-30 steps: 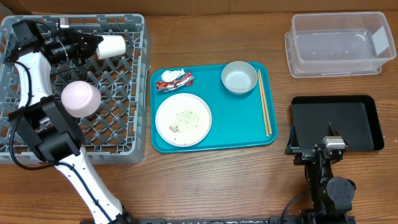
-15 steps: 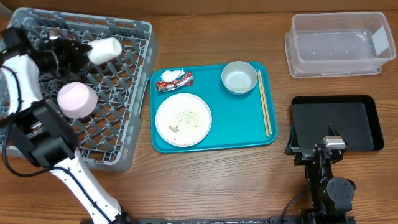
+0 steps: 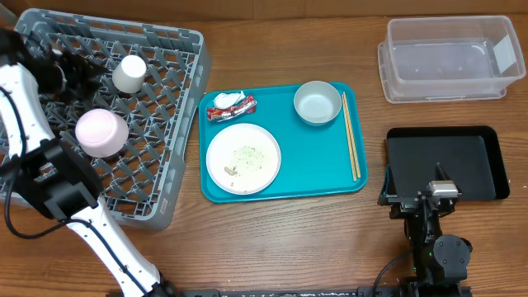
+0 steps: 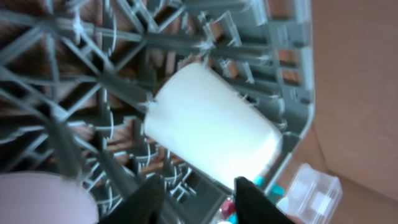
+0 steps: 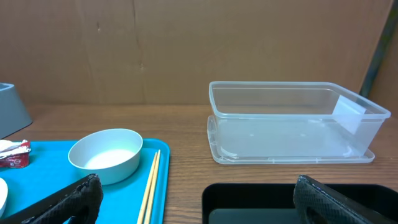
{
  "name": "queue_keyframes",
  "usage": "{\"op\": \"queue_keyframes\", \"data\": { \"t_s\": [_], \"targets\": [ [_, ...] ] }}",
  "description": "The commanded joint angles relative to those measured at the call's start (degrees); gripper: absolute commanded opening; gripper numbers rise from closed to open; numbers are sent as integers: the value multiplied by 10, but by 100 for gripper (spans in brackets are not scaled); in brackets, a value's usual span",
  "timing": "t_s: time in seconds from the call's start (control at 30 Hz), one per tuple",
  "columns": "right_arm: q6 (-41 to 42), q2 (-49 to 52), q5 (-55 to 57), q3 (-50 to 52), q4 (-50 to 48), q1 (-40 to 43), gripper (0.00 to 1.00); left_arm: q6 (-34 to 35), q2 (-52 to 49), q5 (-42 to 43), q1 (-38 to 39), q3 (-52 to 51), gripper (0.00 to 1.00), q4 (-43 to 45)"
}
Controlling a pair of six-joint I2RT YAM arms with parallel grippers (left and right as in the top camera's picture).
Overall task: Sort waste into correct bins and load items into the dishwasher
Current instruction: 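Lower the white cup into the rack's back row and release it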
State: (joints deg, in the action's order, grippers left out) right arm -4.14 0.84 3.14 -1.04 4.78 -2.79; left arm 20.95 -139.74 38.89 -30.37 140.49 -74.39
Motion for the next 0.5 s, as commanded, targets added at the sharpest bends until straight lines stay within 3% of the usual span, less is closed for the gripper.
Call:
{"op": "queue_keyframes", "data": {
  "t_s": [0.0,0.03,0.1,0.2,0.33,0.47],
  "targets": [
    [-2,-7,-3,6,-2,-4,100,-65,8,-59,13,102,29,-42],
    [-2,-7,-3,6,-2,-4,100,-82,8,-66,19,129,17,-61],
    [-2,-7,-3,6,-2,-4,100,-91,8,-71,33,162,4,-83],
    [-2,-7,-3,6,-2,-4,100,-92,8,-119,68,175,4,-91],
    [-2,-7,-3,6,-2,-4,100,-91,8,-288,136,167,4,-101],
    [-2,-7,-3,6,-2,-4,99,-88,7,-400,192,162,4,-88]
  ]
}}
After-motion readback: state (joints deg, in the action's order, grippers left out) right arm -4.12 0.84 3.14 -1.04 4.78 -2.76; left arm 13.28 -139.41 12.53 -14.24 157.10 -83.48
